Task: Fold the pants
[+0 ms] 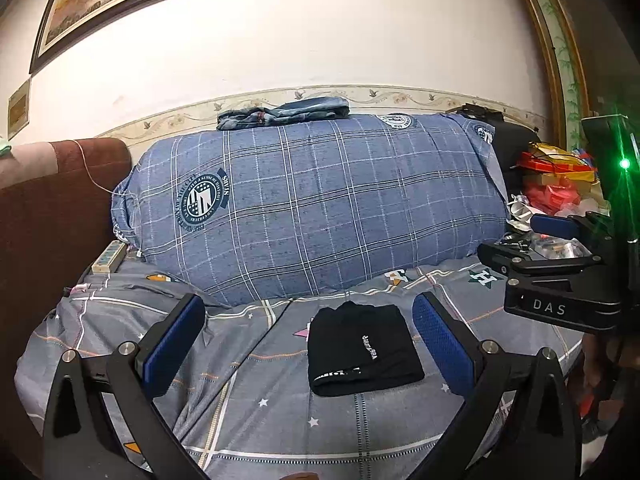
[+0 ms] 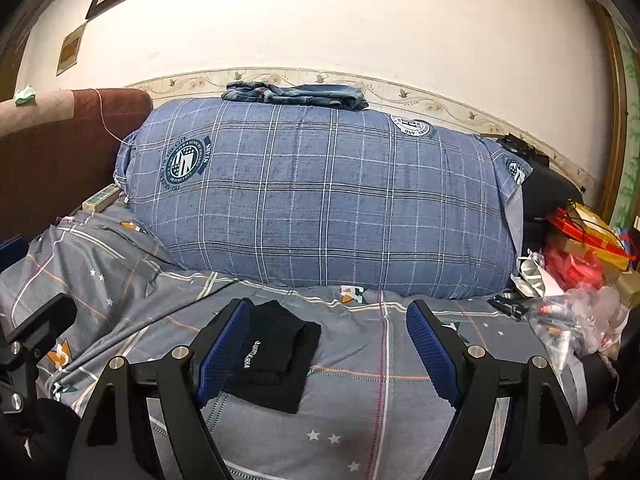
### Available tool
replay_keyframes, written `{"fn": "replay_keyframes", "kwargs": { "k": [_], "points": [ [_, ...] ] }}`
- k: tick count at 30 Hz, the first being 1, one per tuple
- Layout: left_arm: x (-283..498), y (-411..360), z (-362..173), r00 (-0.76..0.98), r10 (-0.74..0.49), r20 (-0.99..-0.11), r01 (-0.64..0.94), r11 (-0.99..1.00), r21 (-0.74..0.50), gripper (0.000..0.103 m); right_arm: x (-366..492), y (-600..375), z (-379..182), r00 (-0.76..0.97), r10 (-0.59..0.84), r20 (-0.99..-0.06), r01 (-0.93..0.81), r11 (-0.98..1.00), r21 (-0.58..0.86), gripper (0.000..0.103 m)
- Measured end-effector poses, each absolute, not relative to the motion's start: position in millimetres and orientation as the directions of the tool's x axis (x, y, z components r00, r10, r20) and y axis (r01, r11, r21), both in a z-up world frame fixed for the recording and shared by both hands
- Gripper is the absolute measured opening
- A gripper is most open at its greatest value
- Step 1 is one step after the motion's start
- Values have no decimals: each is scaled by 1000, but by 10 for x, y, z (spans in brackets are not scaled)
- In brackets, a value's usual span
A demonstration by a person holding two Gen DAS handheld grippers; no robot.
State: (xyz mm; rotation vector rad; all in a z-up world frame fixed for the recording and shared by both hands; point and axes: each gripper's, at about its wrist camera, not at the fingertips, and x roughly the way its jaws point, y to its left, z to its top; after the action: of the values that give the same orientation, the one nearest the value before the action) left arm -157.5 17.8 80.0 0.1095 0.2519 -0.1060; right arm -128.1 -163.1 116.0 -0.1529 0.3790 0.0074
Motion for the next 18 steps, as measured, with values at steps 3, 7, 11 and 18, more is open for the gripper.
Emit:
{"fn": "replay_keyframes", "kwargs": {
  "k": [3,7,11,18],
  "points": [
    [-1569,185,783,961,-100,-258,127,988,90,103,-1275,-1636,1156,928,-18,-371,-39,989,-144,82],
    [-1555,169,756,958,-98,-269,128,987,97,103,-1256,-1629,1137,926,-18,-377,-40,989,-146,82],
    [-1556,161,742,956,-104,-274,135,986,96,103,-1246,-1609,1120,926,-17,-378,-42,988,-149,82],
    [-1527,160,706,954,-106,-280,138,986,96,103,-1217,-1610,1085,922,-16,-387,-45,988,-149,82]
  ]
}}
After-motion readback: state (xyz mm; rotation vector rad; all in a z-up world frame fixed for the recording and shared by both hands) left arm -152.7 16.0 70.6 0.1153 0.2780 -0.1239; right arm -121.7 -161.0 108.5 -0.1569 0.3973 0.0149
